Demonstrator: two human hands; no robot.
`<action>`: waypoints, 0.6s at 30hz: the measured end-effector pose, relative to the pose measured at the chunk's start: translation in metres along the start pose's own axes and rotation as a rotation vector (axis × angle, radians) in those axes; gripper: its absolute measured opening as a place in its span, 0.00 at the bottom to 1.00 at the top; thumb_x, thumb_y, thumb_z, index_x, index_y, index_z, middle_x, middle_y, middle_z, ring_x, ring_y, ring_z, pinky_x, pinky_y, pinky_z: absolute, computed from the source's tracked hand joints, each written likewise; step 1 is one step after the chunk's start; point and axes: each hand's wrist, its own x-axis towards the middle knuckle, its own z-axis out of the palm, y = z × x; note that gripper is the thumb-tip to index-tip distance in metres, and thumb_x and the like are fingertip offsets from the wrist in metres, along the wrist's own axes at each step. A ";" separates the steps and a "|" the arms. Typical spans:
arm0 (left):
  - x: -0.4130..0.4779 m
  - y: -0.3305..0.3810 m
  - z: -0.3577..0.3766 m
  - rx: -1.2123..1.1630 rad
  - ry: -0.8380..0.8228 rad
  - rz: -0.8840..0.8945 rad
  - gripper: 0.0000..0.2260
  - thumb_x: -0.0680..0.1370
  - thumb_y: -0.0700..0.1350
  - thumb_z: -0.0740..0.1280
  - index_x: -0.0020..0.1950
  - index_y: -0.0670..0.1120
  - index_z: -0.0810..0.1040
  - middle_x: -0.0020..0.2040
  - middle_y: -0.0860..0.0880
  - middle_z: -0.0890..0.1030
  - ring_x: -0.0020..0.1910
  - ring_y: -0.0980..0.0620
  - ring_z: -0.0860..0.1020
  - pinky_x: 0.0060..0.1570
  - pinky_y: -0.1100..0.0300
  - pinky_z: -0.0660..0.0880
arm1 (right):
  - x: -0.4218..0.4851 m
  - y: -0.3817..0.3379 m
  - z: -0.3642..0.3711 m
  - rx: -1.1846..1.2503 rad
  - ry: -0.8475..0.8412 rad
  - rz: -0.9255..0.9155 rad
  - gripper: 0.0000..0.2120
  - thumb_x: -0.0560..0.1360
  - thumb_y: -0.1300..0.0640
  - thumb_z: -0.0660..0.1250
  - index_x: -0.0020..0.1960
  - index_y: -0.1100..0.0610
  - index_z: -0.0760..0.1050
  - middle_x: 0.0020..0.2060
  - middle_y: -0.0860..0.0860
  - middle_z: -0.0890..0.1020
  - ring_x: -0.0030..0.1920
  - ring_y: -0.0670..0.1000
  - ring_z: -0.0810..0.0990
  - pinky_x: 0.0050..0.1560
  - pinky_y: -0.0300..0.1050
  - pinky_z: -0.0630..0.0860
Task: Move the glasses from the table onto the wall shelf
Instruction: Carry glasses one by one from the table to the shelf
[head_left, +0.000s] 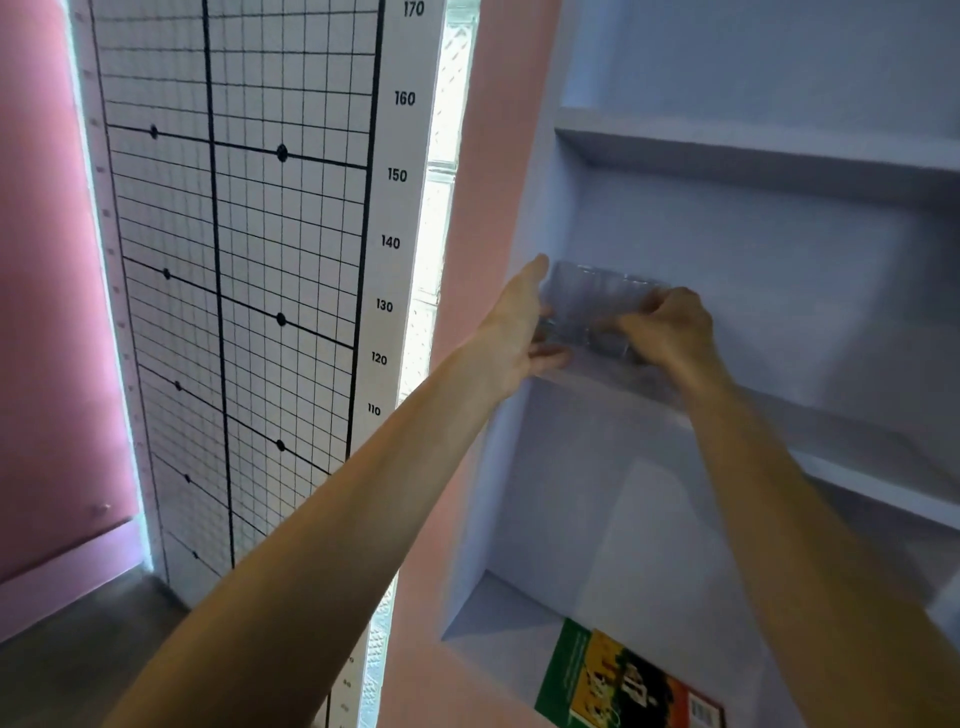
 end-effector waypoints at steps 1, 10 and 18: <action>0.002 -0.001 0.000 0.013 0.001 0.000 0.28 0.83 0.61 0.60 0.76 0.43 0.71 0.65 0.40 0.78 0.63 0.40 0.79 0.65 0.46 0.77 | 0.000 0.000 0.001 -0.003 0.000 0.001 0.21 0.65 0.49 0.81 0.52 0.60 0.83 0.48 0.57 0.87 0.51 0.56 0.86 0.47 0.47 0.80; 0.020 -0.004 -0.001 0.066 0.001 -0.007 0.30 0.83 0.63 0.61 0.77 0.44 0.70 0.70 0.41 0.75 0.65 0.40 0.79 0.60 0.48 0.79 | -0.003 0.001 0.002 -0.049 0.028 -0.007 0.26 0.65 0.47 0.82 0.57 0.60 0.83 0.52 0.57 0.87 0.54 0.57 0.86 0.54 0.50 0.83; 0.025 -0.007 -0.005 0.031 -0.030 -0.009 0.31 0.83 0.63 0.60 0.77 0.43 0.69 0.71 0.41 0.75 0.64 0.40 0.79 0.63 0.47 0.79 | -0.006 -0.003 0.006 -0.145 0.072 0.005 0.36 0.64 0.42 0.82 0.65 0.61 0.79 0.61 0.58 0.84 0.61 0.60 0.83 0.56 0.49 0.79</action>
